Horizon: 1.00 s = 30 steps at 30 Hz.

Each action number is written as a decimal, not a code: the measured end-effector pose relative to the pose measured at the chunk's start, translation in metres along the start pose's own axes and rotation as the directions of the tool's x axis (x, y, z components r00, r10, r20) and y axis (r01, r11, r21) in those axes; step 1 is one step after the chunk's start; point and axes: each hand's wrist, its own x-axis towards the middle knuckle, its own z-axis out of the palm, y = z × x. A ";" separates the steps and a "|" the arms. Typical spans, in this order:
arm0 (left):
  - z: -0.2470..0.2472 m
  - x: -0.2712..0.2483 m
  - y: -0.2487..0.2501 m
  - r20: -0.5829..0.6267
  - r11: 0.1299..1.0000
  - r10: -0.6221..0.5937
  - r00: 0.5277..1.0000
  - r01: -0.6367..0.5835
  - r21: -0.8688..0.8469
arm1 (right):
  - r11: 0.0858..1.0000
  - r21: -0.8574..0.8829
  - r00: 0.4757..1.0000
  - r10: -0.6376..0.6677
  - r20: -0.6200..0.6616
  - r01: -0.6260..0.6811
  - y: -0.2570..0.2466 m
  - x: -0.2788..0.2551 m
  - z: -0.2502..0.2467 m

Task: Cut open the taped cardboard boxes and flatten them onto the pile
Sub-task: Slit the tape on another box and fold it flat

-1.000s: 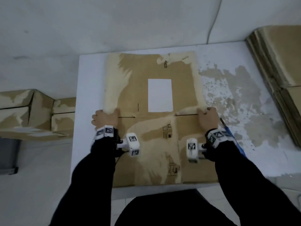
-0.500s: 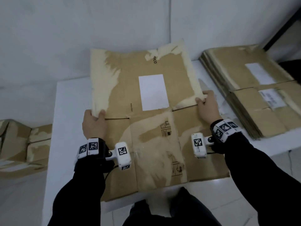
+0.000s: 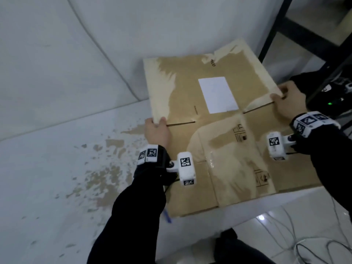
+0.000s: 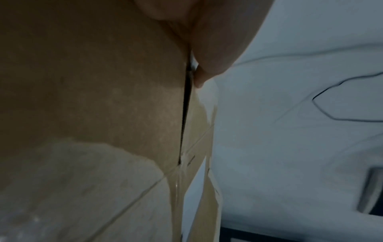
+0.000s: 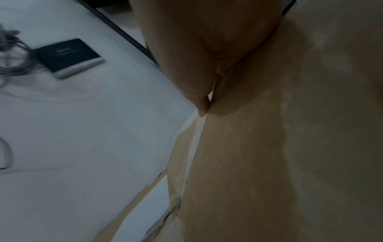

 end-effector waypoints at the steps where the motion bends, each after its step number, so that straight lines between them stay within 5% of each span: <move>1: 0.021 -0.001 0.005 0.018 1.000 -0.026 1.000 0.026 0.007 | 1.000 -0.009 1.000 -0.016 -0.001 0.016 0.013 0.019 -0.002; 6: 0.116 -0.018 0.018 0.021 0.985 -0.167 0.986 0.166 0.049 | 0.984 -0.159 0.987 -0.059 0.151 0.083 0.062 0.094 -0.001; 9: 0.150 -0.025 0.007 0.006 0.978 -0.189 0.982 0.187 0.086 | 0.974 -0.227 0.971 0.061 0.229 -0.008 0.088 0.110 0.016; 11: 0.168 -0.029 0.000 0.096 0.987 -0.139 0.986 0.130 0.096 | 0.951 -0.295 0.972 0.149 0.180 -0.091 0.095 0.100 0.023; 12: 0.177 -0.032 -0.002 0.172 0.983 -0.119 0.978 0.092 0.162 | 0.935 -0.355 0.963 0.111 0.244 -0.018 0.094 0.088 0.023; 14: 0.191 -0.037 -0.008 0.318 0.903 -0.157 0.935 0.006 0.429 | 0.901 -0.368 0.860 -0.012 0.510 0.230 0.095 0.063 0.030; 16: 0.199 -0.035 -0.013 0.367 0.795 -0.215 0.905 -0.056 0.604 | 0.936 -0.288 0.730 0.050 0.681 0.205 0.101 0.042 0.037; 18: 0.204 -0.030 -0.018 0.377 0.745 -0.247 0.893 -0.074 0.663 | 0.914 -0.355 0.690 0.128 0.712 0.196 0.113 0.037 0.050; 25: 0.196 -0.034 -0.025 0.365 0.737 -0.173 0.915 -0.126 0.664 | 0.880 -0.427 0.670 0.190 0.717 0.207 0.113 0.042 0.059; 30: 0.129 -0.088 -0.040 0.439 0.878 -0.130 0.889 -0.102 0.467 | 0.920 -0.349 0.775 0.089 0.626 0.177 0.104 0.030 0.053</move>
